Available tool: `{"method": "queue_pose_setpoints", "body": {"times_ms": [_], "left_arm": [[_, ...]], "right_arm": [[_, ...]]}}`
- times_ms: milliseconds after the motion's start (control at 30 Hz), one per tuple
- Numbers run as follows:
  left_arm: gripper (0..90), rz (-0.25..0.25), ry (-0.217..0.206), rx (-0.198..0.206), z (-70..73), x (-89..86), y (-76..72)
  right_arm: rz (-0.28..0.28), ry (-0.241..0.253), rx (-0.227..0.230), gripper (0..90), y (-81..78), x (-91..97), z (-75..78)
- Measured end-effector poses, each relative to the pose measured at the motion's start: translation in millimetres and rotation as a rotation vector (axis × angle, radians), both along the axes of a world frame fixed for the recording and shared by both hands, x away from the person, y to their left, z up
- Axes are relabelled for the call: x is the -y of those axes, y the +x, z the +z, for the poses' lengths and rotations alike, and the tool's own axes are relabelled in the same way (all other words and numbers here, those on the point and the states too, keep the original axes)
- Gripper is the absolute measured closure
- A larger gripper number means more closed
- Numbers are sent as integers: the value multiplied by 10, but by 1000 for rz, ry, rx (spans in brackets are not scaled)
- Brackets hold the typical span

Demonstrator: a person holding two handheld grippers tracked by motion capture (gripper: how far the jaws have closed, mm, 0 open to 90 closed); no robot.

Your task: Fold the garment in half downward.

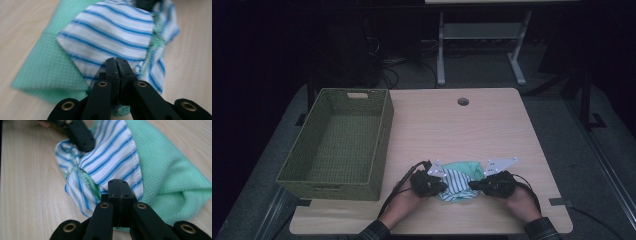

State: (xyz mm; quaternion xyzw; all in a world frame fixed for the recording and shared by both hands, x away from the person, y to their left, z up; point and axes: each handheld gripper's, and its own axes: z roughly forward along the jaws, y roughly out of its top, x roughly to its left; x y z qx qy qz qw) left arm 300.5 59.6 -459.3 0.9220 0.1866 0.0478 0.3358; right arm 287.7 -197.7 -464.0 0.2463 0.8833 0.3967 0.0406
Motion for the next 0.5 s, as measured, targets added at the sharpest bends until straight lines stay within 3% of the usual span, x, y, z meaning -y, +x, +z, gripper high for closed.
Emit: {"method": "queue_pose_setpoints", "body": {"times_ms": [267,500], "left_arm": [[878,35,18,17,20,-47,177],[895,51,-72,-7,175,-113,159]], "right_arm": [[22,22,2,899,-23,-91,30],[-11,57,50,899,68,-49,144]]}}
